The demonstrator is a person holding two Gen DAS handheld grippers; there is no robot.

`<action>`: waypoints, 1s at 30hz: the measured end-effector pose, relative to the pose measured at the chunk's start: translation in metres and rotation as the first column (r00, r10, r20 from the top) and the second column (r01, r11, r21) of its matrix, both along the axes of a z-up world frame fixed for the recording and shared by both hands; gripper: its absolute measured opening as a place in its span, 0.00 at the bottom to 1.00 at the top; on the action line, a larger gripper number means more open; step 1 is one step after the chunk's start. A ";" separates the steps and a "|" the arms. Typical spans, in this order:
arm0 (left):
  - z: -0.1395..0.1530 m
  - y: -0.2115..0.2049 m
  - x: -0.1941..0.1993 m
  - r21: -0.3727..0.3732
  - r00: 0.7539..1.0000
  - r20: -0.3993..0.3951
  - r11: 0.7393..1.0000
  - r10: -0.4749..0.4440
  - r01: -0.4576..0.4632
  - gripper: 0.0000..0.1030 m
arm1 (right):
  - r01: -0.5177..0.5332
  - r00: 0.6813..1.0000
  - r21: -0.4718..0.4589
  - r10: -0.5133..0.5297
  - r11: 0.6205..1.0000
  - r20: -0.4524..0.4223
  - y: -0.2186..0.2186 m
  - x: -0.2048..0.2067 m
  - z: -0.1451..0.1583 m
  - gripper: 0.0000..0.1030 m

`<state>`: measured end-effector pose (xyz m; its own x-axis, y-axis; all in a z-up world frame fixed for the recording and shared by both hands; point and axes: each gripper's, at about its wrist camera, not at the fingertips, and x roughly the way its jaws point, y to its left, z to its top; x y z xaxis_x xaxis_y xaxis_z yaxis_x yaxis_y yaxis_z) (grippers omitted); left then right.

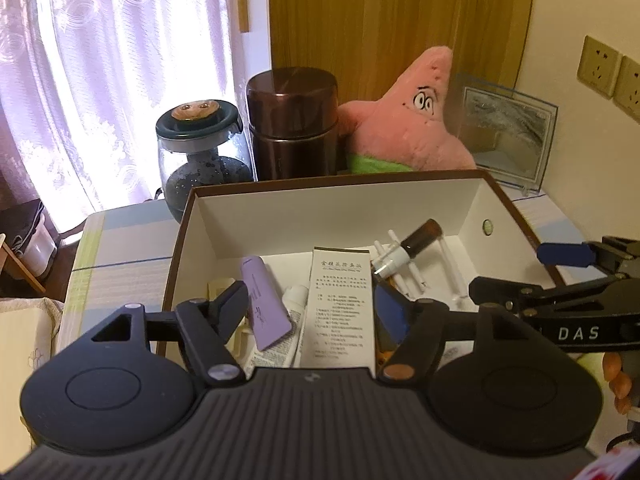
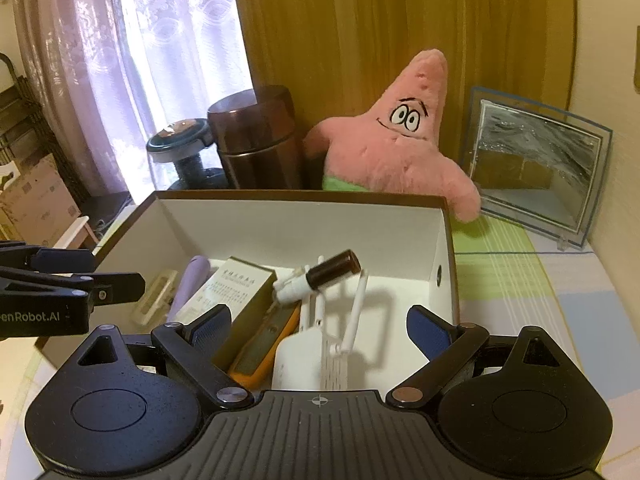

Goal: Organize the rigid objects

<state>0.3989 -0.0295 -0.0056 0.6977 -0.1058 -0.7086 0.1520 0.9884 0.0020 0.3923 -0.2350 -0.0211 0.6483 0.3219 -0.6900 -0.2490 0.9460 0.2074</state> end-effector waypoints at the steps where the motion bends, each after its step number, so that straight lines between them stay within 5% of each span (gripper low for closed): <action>1: 0.002 -0.001 -0.004 -0.002 1.000 0.002 1.000 0.003 -0.003 0.66 | 0.000 1.000 0.005 0.000 1.000 0.001 -0.002 -0.005 0.002 0.89; 14: 0.024 -0.009 -0.084 -0.032 0.997 0.064 0.999 0.043 -0.041 0.79 | -0.019 1.000 -0.001 0.019 1.000 0.012 -0.019 -0.067 0.026 0.89; 30: 0.038 -0.003 -0.192 -0.037 0.996 0.066 0.998 0.062 -0.060 0.80 | 0.013 1.000 0.050 -0.013 0.999 -0.011 -0.022 -0.156 0.050 0.89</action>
